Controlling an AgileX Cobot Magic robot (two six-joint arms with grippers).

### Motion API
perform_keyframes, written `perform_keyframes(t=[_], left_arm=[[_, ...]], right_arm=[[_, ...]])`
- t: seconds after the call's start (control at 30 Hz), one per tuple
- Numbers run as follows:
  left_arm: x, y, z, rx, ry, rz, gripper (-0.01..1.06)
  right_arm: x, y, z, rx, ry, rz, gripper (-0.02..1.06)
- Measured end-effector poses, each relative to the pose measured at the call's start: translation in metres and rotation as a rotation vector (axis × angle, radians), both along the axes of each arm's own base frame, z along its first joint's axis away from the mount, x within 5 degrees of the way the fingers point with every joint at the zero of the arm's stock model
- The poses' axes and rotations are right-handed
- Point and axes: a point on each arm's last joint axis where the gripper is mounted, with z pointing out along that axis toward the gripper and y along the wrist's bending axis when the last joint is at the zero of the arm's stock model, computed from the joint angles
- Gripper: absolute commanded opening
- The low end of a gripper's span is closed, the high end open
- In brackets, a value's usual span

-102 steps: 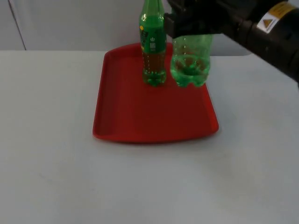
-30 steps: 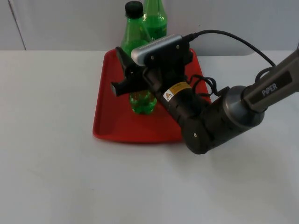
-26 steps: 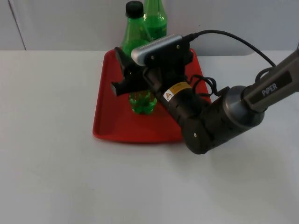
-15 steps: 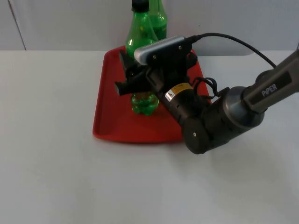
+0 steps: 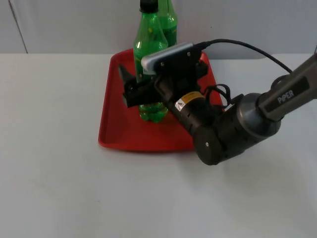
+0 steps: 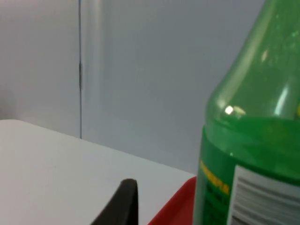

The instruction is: Place the bottle upright on the tray.

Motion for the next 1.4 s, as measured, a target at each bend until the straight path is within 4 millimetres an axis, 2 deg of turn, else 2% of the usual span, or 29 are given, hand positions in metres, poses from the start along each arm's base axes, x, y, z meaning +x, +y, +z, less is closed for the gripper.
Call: perform_keyframes(t=[0.27, 0.37, 0.47, 0.97, 1.1, 1.4], left_arm=[[0.0, 0.0, 0.0, 0.0, 0.0, 0.0, 1.05], [0.0, 0.0, 0.0, 0.0, 0.0, 0.0, 1.05], [0.0, 0.0, 0.0, 0.001, 0.0, 0.001, 1.05], [0.0, 0.0, 0.0, 0.001, 0.0, 0.001, 1.05], [0.0, 0.0, 0.0, 0.001, 0.0, 0.001, 1.05], [0.0, 0.0, 0.0, 0.002, -0.001, 0.001, 1.05]], right_arm=[[-0.011, -0.01, -0.014, -0.041, 0.058, -0.01, 1.05], [-0.016, -0.015, -0.011, -0.05, 0.071, -0.012, 1.05], [-0.023, -0.021, 0.002, -0.054, 0.076, -0.013, 1.05], [-0.046, -0.04, 0.031, -0.106, 0.166, -0.005, 1.05], [-0.05, -0.043, 0.036, -0.116, 0.214, -0.001, 1.05], [-0.056, -0.044, 0.062, -0.181, 0.366, 0.027, 1.05]])
